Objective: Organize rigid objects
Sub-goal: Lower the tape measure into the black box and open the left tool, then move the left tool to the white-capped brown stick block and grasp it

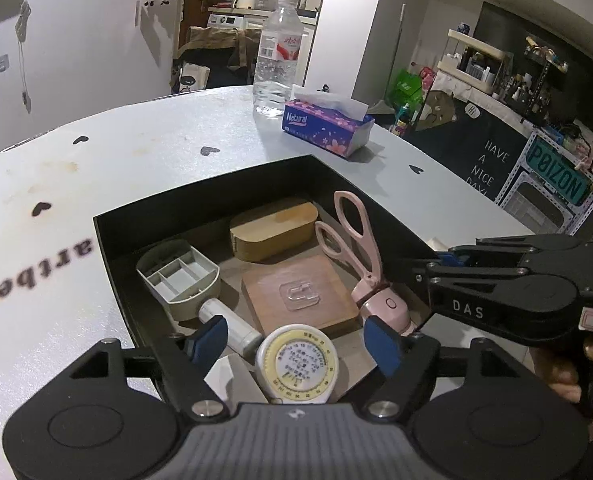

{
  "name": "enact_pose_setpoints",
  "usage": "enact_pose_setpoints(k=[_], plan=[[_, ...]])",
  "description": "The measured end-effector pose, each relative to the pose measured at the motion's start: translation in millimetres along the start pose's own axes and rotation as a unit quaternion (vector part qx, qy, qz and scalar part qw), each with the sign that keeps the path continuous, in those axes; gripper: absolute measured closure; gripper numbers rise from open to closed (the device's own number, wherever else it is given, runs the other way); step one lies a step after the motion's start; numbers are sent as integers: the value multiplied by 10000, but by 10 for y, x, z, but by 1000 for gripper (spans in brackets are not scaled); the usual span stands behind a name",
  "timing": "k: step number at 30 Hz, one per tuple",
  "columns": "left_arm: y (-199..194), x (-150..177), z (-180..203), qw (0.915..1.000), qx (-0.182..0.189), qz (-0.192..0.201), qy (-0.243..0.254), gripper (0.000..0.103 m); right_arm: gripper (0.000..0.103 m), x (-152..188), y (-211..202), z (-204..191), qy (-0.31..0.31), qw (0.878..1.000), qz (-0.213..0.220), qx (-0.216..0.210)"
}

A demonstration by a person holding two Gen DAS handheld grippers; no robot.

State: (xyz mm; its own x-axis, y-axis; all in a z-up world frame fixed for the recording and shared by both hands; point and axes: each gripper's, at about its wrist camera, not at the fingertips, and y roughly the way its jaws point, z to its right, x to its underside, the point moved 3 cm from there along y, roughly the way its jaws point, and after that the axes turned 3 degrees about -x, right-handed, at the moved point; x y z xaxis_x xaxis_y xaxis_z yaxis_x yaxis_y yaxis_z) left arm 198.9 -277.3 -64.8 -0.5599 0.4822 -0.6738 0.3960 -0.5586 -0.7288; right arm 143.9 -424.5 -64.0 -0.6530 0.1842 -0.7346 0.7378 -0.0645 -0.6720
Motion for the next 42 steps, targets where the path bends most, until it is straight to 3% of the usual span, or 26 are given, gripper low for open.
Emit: enact_pose_setpoints(k=[11,16,18,22,27,31,34,36,42], plan=[[-73,-23,5,9999,117,66,-38,25,89,0,-1,0,-1,10000,0,1],[-230,-76,7,9992,256,306,-47,15,89,-1,-1,1,1,10000,1,0],[-326,-106,-14,9984,229,514,-67,7,89,0,-1,0,2,10000,1,-3],[-509,-142,-154,9953,-76,925,-266,1,89,-1,-1,-1,-11,10000,-1,-3],[-645,-105,-527,9874,-802,1184,-684,0,89,1,-5,-3,-12,10000,2,-8],[-766,-4,-884,9746,-1410,1283,-1177,0,89,1,-5,-3,-18,10000,0,-2],[-875,113,-1146,9599,-1910,1404,-1500,0,89,0,-7,-4,-29,10000,-3,10],[-935,197,-1331,9453,-2368,1465,-1699,0,89,-1,-7,-6,-34,10000,-8,18],[-1102,503,-1887,8890,-3617,1501,-2372,0,89,0,-5,-10,-36,10000,-14,20]])
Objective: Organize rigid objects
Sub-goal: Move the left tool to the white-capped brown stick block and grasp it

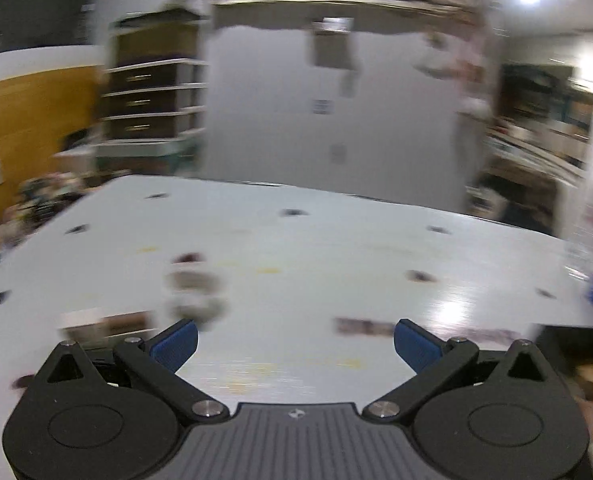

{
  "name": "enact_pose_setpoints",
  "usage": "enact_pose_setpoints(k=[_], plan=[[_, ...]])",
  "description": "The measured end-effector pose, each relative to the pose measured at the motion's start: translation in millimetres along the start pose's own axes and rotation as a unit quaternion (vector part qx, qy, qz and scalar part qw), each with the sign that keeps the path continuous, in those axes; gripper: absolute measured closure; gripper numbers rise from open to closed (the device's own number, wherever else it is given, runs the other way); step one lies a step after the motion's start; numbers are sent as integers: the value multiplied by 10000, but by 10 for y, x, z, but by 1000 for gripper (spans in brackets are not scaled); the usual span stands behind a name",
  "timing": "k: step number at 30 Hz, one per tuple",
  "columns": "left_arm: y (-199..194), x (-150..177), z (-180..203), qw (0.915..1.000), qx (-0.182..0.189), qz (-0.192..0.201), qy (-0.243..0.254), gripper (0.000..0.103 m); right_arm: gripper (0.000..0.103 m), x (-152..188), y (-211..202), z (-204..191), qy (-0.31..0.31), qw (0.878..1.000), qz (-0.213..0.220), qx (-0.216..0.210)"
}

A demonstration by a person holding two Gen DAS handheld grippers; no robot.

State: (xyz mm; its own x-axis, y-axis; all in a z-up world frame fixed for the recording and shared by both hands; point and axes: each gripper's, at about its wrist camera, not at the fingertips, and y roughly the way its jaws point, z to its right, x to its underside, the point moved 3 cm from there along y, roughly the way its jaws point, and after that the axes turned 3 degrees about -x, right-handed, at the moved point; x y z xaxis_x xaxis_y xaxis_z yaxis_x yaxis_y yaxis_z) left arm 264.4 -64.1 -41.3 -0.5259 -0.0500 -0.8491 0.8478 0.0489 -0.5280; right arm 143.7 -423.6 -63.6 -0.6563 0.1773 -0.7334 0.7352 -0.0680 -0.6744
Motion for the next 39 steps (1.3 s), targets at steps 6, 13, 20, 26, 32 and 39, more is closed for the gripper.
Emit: enact_pose_setpoints(k=[6,13,20,26,32,39], plan=[[217,77,-505,9930,-1169,83,-134,0,89,1,1,-3,4,10000,1,6],[514,165,-883,9856,-1675,-102,-189,0,89,-3,17,-3,-15,10000,-17,36],[825,76,-1077,9859,-1528,-510,-451,0,89,-4,19,2,-5,10000,-27,53],[918,45,-1167,9862,-1408,-503,-707,0,89,-12,17,-7,-25,10000,-42,79],[935,13,-1167,9860,-1445,-380,-741,17,89,-13,16,-8,-24,10000,-43,80],[805,82,-987,9910,-1188,-434,-440,17,89,-20,22,-18,-46,9999,-55,86]])
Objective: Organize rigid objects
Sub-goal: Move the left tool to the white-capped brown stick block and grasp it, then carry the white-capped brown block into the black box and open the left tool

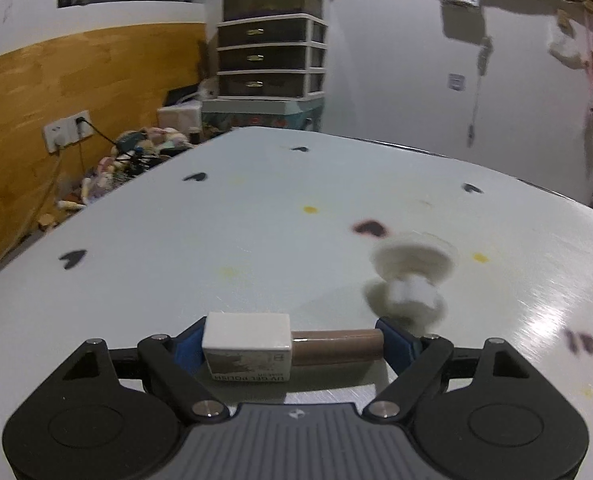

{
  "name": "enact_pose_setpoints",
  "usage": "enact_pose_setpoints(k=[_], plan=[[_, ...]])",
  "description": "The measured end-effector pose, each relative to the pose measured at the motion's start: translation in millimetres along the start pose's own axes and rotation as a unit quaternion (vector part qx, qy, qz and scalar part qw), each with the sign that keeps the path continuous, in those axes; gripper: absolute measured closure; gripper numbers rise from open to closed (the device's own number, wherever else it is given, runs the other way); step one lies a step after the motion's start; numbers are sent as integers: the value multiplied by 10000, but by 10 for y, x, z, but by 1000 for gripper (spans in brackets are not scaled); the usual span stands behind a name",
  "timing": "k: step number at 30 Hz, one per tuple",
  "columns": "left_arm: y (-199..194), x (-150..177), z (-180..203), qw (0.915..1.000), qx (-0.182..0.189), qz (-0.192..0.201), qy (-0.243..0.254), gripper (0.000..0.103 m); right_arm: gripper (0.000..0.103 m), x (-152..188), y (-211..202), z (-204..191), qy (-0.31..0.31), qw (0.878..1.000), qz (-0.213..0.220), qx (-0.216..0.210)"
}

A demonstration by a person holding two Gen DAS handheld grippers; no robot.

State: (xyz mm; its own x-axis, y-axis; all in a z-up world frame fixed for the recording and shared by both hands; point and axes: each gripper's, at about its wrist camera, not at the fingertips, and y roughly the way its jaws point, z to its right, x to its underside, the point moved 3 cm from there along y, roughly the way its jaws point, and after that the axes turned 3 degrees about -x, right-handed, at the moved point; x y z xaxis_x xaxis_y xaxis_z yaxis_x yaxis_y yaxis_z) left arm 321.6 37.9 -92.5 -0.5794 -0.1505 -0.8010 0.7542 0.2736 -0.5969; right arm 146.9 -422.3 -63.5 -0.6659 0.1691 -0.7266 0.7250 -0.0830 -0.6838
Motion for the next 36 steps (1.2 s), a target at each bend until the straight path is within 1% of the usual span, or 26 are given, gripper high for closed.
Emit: enact_pose_setpoints(k=[5,7,9,12,14,16,18,20,23,26,28,31,34,35,36], plan=[[-417,38,193,9973,694,243,87,17,89,-7,4,-1,5,10000,-3,2],[-608,32,313,9933,1098,353,127,17,90,-11,8,7,36,10000,4,1],[-803,18,465,9871,1525,445,202,17,92,-12,11,15,79,10000,8,1],[-1084,1,753,9731,2204,544,393,17,94,-12,6,21,87,10000,17,30],[-1255,10,967,9612,2638,604,539,17,96,-10,-5,27,103,9999,34,24],[-1418,43,1187,9488,3011,654,696,17,96,-8,-17,37,119,9999,51,19],[-1566,87,1413,9346,3378,679,883,17,97,-7,-45,39,125,9999,94,10],[-1698,151,1624,9210,3675,694,1089,17,99,-6,-74,49,153,9998,154,-8],[-1827,264,1892,9036,4009,619,1377,17,100,3,-103,70,204,9995,214,-65],[-1914,382,2118,8895,4234,506,1644,17,100,4,-103,72,200,9995,247,-73],[-1939,447,2243,8816,4351,397,1788,17,100,3,-103,71,198,9994,265,-84],[-1946,534,2391,8729,4472,151,1946,17,100,11,-105,79,212,9993,293,-120],[-1907,593,2542,8674,4478,24,2170,17,100,25,-116,92,223,9991,315,-159],[-1888,608,2599,8641,4494,-29,2266,17,100,27,-117,94,217,9991,320,-171],[-1877,628,2661,8583,4529,-72,2412,17,100,25,-117,90,209,9991,323,-178]])
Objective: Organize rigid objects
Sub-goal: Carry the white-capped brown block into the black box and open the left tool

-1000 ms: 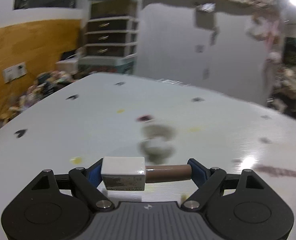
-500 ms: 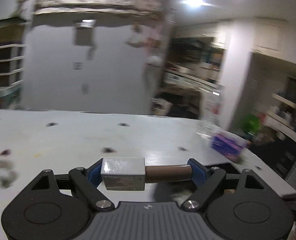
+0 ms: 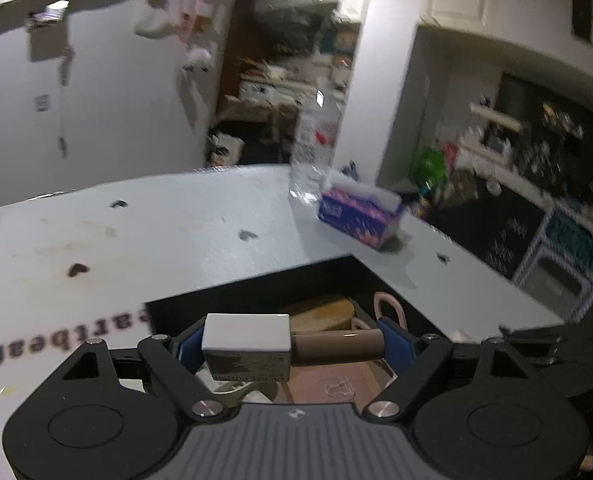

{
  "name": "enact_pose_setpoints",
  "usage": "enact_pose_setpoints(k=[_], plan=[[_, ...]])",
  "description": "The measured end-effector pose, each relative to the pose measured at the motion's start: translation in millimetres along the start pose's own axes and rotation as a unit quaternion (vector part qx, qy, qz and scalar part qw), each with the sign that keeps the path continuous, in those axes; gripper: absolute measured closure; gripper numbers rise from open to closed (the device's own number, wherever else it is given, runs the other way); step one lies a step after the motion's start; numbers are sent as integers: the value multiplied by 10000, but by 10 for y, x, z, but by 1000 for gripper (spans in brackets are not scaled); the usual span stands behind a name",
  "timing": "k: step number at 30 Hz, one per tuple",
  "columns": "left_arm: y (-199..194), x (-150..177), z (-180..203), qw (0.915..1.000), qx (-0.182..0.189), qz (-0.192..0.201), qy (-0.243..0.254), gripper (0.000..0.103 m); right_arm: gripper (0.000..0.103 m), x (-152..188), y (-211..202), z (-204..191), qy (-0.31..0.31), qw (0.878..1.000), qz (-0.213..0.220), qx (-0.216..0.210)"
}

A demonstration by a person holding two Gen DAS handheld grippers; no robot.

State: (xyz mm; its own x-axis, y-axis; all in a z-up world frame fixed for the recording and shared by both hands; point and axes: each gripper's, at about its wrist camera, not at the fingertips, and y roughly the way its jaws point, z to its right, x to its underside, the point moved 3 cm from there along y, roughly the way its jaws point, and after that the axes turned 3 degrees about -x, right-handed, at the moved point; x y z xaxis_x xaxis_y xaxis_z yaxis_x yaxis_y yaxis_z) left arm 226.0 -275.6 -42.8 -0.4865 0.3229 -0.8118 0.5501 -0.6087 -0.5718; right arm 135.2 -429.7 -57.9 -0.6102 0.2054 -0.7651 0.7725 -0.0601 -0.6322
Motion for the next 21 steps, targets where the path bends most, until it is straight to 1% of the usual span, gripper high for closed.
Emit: enact_pose_setpoints(k=[2,4,8,11,14,16,18,20,21], plan=[[132,-40,42,9992,125,-175,349,17,100,-4,0,0,-20,10000,5,-5],[257,-71,78,9965,158,-390,726,17,100,-1,2,4,-14,10000,15,-15],[472,-135,142,9879,307,-757,1321,17,99,0,2,17,22,10000,25,-35],[579,-177,202,9813,446,-854,1668,17,99,0,0,16,40,10000,31,-38],[665,-202,225,9767,571,-912,1858,17,99,0,6,20,43,10000,32,-47],[714,-203,218,9751,696,-928,1891,17,99,-1,11,20,30,10000,25,-47],[763,-185,186,9753,730,-944,1859,17,99,-1,16,22,26,10000,21,-50],[805,-166,153,9764,683,-971,1803,15,99,-1,16,22,28,10000,22,-52],[820,-149,135,9765,688,-1009,1776,11,99,-1,14,19,31,10000,25,-61]])
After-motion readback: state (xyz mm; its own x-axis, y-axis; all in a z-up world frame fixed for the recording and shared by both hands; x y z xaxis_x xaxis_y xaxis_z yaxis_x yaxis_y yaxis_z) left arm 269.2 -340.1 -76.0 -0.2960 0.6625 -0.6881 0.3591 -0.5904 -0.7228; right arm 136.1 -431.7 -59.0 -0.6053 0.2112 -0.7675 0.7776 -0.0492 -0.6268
